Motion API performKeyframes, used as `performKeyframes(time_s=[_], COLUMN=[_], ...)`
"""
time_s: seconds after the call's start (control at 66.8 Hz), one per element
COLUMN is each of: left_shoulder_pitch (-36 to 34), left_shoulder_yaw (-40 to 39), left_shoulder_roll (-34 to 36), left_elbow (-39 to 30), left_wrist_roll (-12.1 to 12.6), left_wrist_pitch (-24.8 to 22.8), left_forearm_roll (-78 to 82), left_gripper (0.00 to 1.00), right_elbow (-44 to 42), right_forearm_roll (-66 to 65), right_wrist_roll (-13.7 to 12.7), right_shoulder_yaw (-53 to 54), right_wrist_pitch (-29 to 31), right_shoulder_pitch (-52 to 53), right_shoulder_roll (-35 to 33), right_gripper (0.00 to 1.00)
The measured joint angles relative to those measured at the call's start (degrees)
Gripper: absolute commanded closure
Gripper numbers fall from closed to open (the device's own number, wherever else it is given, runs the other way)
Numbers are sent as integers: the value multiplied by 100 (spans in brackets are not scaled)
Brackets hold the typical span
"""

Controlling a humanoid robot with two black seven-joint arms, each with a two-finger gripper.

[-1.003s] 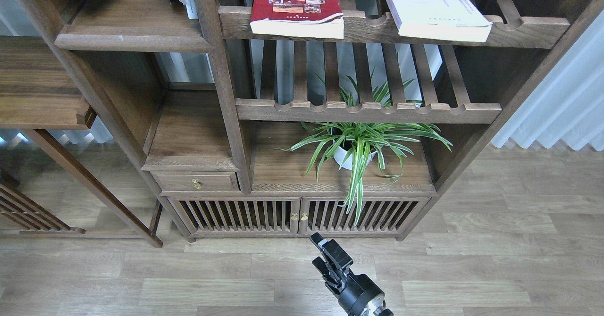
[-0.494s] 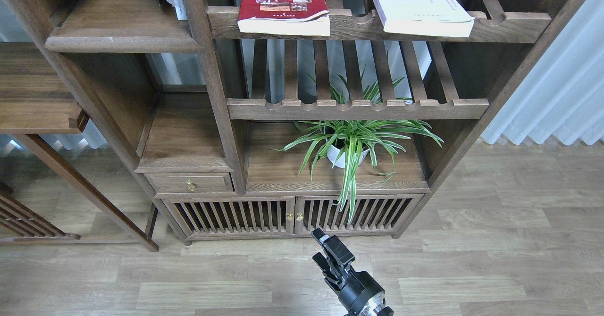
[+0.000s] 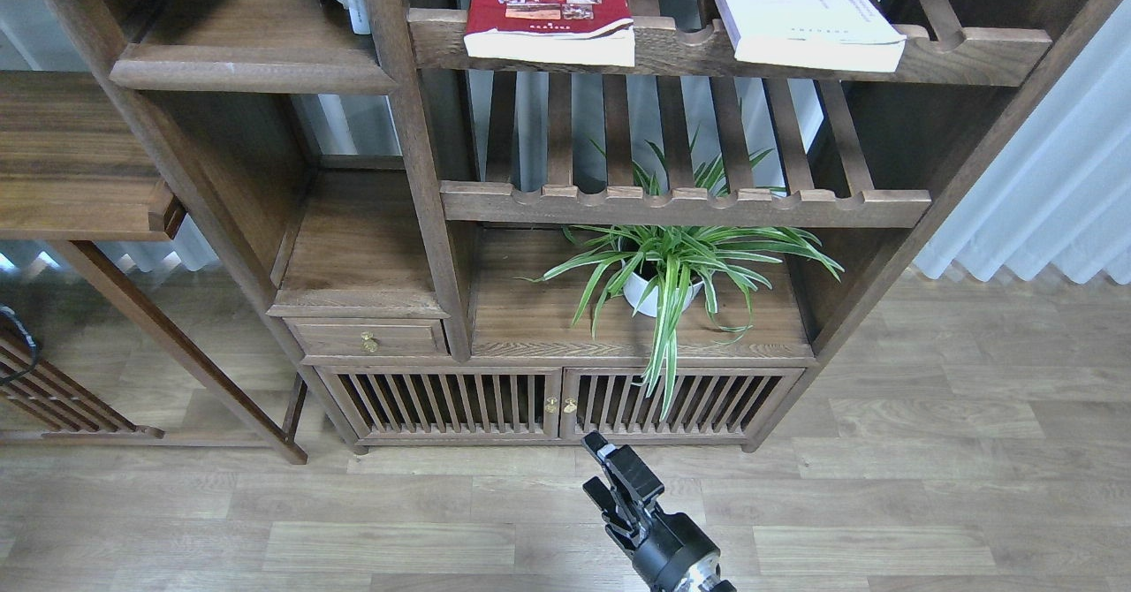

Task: Organize books on shelf
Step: 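Place the paperback upright on the top shelf beside the red book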

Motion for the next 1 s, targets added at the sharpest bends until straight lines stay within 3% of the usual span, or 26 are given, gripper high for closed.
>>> performKeyframes(time_s=[0.704, 1.003], left_shoulder_pitch=[-165, -175], left_shoulder_yaw=[446, 593], left_shoulder_roll=[-310, -487], left_elbow=[226, 360], left_wrist_roll=[-124, -455], left_wrist_pitch=[0, 0], left_forearm_roll=[-7, -9], left_gripper=[91, 87], right_elbow=[142, 142], right_forearm_roll=[0, 7], right_wrist_roll=[0, 14], right_shoulder_yaw=[-4, 2], right_wrist_pitch=[0, 1], right_shoulder_pitch=[-84, -132], right_shoulder_roll=[0, 0], right_gripper=[1, 1])
